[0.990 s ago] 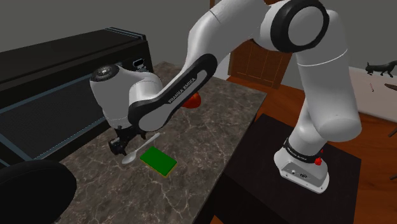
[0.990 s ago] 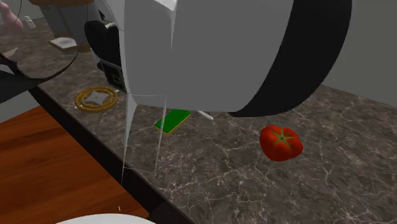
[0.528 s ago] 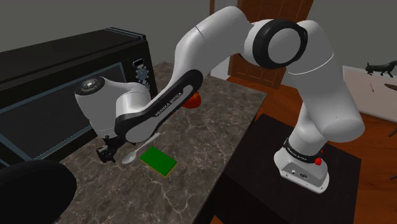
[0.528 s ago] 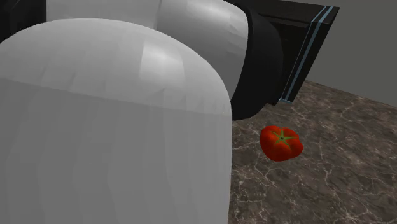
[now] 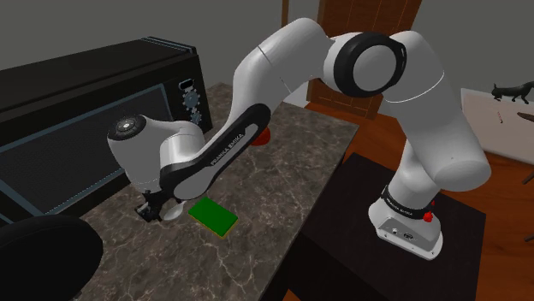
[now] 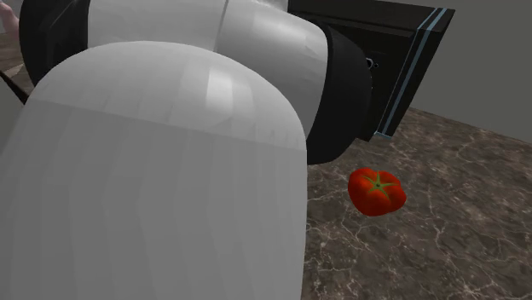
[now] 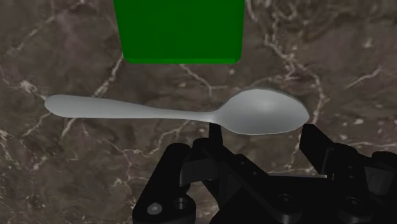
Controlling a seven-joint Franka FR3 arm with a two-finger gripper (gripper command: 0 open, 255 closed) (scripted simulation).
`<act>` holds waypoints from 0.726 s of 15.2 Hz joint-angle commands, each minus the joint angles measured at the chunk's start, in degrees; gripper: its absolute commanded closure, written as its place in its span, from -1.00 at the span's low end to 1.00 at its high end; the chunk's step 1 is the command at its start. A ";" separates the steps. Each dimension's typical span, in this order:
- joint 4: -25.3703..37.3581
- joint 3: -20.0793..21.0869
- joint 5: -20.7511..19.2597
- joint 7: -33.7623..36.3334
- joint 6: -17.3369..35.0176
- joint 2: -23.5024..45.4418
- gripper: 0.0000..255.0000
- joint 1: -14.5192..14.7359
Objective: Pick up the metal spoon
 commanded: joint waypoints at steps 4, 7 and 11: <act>0.08 -0.02 -0.02 0.01 0.02 0.09 1.00 0.03; -0.21 0.03 0.03 -0.04 0.03 -0.19 1.00 -0.10; 0.07 0.68 0.89 -0.76 -1.89 -1.92 1.00 -0.46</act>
